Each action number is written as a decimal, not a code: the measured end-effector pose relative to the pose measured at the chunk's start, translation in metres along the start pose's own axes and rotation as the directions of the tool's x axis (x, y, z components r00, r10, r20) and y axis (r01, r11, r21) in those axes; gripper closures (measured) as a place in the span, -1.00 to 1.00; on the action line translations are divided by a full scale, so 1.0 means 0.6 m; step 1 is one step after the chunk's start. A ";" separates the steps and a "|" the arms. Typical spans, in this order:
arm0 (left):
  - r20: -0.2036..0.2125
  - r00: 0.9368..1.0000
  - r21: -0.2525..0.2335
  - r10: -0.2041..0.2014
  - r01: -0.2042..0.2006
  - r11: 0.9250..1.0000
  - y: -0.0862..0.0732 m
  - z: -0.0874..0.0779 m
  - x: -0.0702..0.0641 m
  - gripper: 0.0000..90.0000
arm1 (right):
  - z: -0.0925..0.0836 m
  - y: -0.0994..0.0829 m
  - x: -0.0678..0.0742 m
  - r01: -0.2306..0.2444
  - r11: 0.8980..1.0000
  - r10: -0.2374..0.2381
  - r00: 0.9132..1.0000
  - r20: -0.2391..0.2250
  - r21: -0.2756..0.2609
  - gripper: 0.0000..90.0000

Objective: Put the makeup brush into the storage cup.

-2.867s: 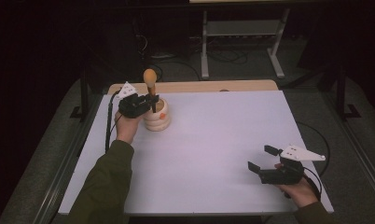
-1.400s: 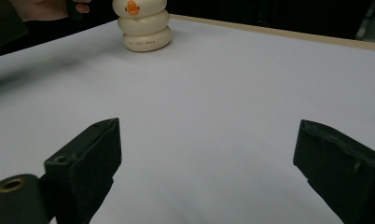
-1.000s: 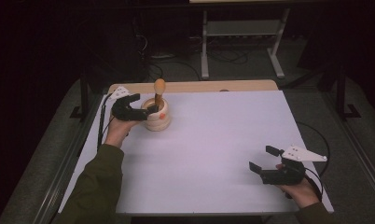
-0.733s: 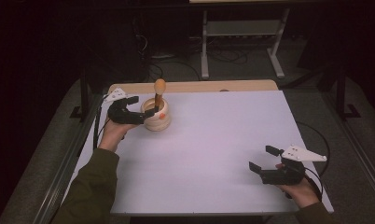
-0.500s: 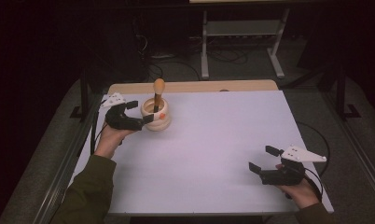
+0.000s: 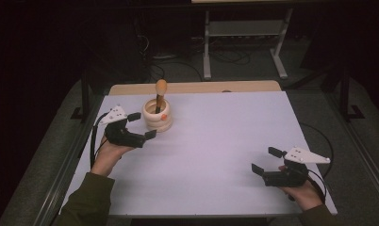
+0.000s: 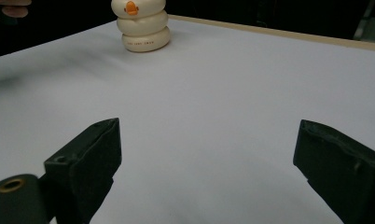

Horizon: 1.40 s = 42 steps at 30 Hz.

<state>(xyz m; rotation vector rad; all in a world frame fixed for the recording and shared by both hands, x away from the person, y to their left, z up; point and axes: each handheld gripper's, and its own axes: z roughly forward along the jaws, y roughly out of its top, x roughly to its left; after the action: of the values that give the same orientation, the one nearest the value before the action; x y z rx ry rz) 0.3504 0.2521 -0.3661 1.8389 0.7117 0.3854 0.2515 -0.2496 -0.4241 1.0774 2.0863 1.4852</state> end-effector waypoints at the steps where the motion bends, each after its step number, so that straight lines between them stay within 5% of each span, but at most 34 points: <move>1: 0.003 1.000 0.004 0.007 -0.007 1.000 -0.002 -0.001 -0.003 -0.96 | 0.000 0.000 0.000 0.001 1.000 -0.001 1.000 0.000 0.001 -0.84; 30: 0.038 0.999 -0.025 -0.008 0.009 1.000 -0.089 -0.069 -0.063 -0.96 | -0.001 -0.001 0.001 0.006 1.000 -0.006 1.000 0.004 0.000 -0.84; 42: 0.042 0.999 -0.009 -0.027 0.027 1.000 -0.129 -0.089 -0.071 -0.96 | -0.002 0.001 0.002 0.011 1.000 -0.011 1.000 0.008 -0.006 -0.84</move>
<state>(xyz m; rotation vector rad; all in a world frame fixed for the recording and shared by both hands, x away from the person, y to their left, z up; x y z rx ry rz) 0.2650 0.2833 -0.4149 1.8208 0.7041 0.3311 0.2503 -0.2495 -0.4232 1.0665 2.0781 1.4784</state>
